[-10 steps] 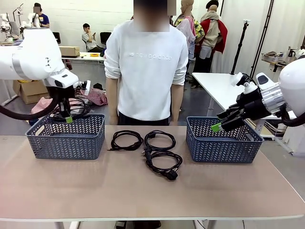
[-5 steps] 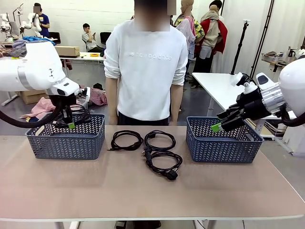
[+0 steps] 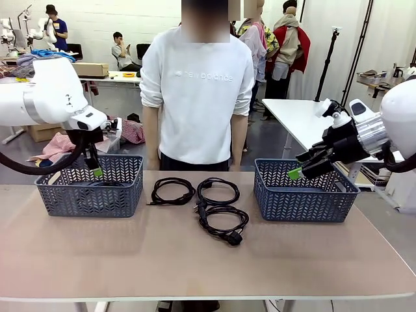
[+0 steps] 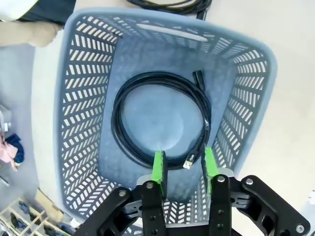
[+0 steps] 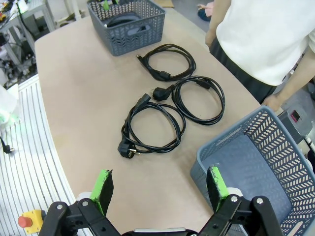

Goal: Organize the cables according to human instructions.
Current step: Pick up a bundle of cables and place it in the basket indicated by the human.

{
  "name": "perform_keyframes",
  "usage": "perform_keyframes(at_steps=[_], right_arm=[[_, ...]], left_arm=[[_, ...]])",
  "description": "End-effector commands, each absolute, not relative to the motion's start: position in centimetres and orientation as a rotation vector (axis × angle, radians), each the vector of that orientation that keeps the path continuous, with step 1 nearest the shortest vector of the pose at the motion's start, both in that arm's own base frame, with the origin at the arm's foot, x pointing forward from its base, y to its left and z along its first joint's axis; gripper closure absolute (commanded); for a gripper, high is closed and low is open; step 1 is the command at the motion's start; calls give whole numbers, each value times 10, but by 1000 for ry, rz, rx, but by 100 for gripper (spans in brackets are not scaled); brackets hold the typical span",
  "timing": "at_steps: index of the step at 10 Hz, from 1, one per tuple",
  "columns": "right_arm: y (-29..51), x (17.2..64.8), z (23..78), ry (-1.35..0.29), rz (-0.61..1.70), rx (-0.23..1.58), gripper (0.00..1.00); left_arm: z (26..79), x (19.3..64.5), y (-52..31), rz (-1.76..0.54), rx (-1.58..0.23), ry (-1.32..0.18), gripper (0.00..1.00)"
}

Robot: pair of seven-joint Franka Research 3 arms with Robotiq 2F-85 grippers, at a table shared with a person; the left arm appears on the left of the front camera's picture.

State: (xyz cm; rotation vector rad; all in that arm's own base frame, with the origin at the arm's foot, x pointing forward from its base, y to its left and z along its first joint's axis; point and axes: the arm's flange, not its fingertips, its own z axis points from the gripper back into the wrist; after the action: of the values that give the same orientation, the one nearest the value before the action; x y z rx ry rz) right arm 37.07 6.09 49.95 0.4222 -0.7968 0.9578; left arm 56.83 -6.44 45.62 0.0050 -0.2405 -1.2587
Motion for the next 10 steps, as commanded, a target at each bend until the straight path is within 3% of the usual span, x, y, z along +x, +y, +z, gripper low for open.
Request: perform_keyframes(at_steps=[1,2,3,4,5,6,7,10], right_arm=[[60,374,499,-817,978,443,0],[60,374,499,-817,978,443,0],[60,374,499,-817,978,443,0],[60,374,499,-817,978,443,0],[60,374,499,-817,978,443,0],[60,374,499,-817,978,443,0],[60,374,499,-817,978,443,0],[60,374,499,-817,978,443,0]], left_arm=[[467,562,-61,-1245,-28,-236,28],[470,562,-62,-1239,-31,-219,46],[473,560,-62,-1229,-37,-202,9],[474,559,-62,-1223,-45,-195,27],[474,557,-63,-1218,-47,-190,0],[472,555,-62,-1215,-51,-187,7],[471,553,-62,-1208,-52,-185,0],[473,546,-62,-1176,-50,-218,0]])
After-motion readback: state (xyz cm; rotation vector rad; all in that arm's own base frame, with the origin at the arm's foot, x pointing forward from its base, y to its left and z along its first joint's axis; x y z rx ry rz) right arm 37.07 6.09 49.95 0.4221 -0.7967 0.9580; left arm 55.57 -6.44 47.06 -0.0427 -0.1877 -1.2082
